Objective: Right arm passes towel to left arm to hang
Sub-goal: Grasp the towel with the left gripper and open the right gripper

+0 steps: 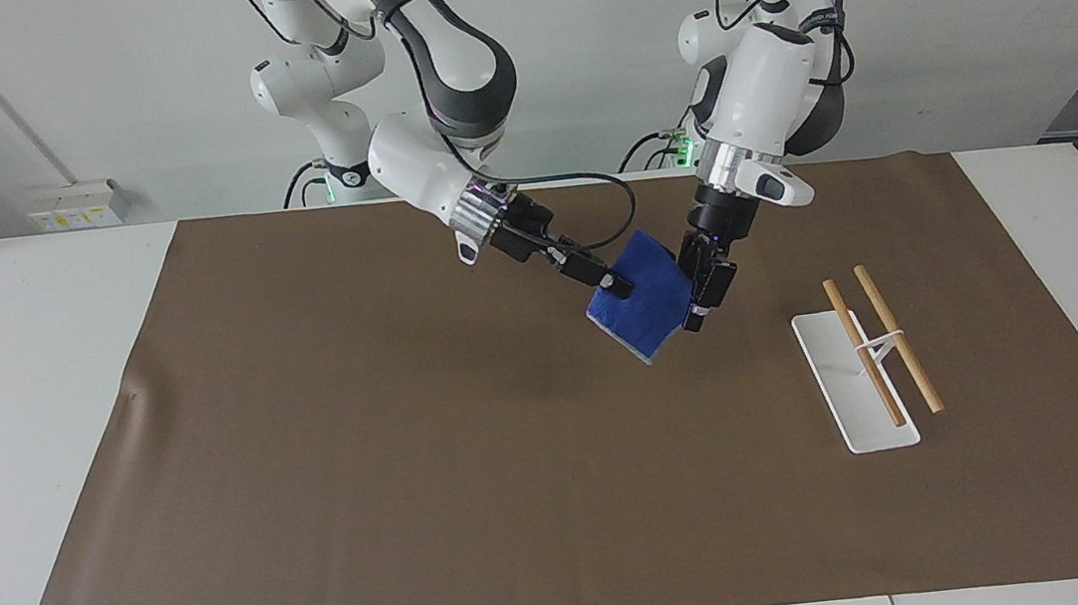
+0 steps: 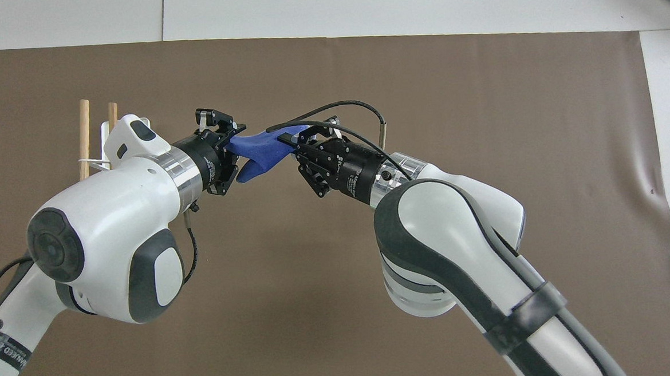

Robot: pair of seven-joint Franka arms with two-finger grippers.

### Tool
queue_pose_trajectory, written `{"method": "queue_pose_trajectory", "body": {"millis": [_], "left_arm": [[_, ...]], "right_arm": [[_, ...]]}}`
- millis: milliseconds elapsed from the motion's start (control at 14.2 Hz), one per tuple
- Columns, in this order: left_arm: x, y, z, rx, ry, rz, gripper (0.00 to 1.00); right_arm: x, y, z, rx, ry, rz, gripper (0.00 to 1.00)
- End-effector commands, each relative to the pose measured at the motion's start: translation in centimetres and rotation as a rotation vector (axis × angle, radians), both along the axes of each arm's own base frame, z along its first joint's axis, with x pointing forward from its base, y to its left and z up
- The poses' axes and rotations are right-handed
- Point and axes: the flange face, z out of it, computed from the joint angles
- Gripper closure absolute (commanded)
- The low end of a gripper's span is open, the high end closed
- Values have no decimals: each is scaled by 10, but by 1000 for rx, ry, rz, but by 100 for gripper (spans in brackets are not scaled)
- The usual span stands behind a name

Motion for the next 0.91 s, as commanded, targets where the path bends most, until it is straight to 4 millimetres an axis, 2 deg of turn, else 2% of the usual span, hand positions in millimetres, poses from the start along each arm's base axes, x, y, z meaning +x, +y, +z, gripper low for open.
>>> {"method": "queue_pose_trajectory", "body": {"millis": [0,70,211,281,702,772,842], "left_arm": [[9,-1,-5,30,-37,-75,75],[9,-1,-7,44,-45,-97,76],[10,-1,-8,43,-42,-98,95],[10,-1,-8,44,-39,-98,100],[11,0,-8,66,-48,-129,100],[11,1,-8,83,-59,-154,100],[13,2,-6,89,-68,-162,100]], "right_arm": [[3,2,-1,-4,-6,-18,100],[3,2,-2,-6,-6,-18,100],[3,2,-2,-6,-6,-18,100],[3,1,-2,-7,-5,-18,100],[3,0,-5,-27,-24,-12,100],[3,-2,-7,-49,-39,-19,94],[3,-5,-8,-75,-64,-18,44]]}}
